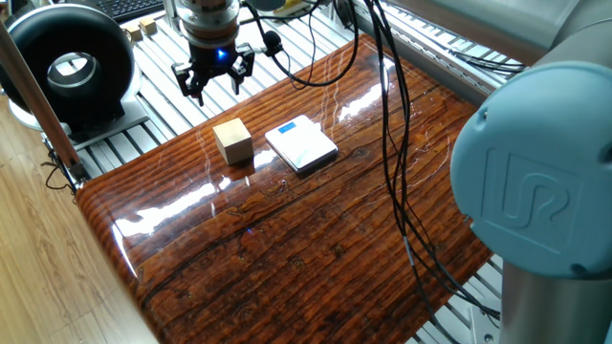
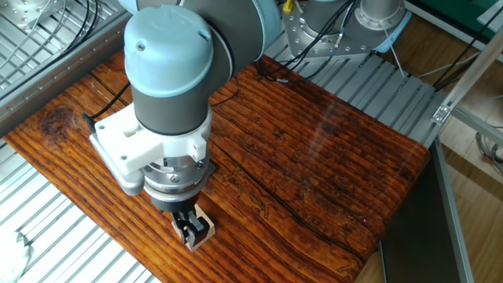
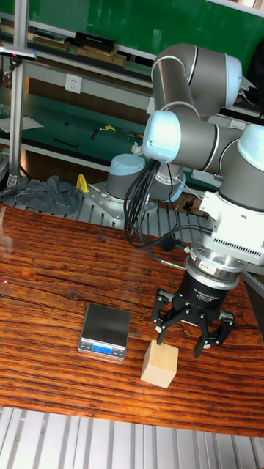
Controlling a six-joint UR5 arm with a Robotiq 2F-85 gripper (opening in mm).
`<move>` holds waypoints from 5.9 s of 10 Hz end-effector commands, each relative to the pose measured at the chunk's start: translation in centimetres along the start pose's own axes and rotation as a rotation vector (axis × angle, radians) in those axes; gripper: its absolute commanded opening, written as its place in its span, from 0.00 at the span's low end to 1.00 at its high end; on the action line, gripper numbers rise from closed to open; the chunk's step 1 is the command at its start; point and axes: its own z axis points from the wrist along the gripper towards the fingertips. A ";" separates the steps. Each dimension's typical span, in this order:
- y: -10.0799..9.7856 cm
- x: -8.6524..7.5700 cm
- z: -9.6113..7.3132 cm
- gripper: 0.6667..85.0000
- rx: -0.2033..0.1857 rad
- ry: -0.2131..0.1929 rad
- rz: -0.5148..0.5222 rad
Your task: Place the block on the scale
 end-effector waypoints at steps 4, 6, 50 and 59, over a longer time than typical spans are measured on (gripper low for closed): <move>-0.2 1.3 0.6 0.73 -0.003 0.090 0.004; -0.3 2.3 1.1 0.73 -0.009 0.155 -0.039; -0.2 3.5 7.9 0.81 -0.032 0.262 0.008; -1.5 4.5 8.3 0.36 0.044 0.300 0.033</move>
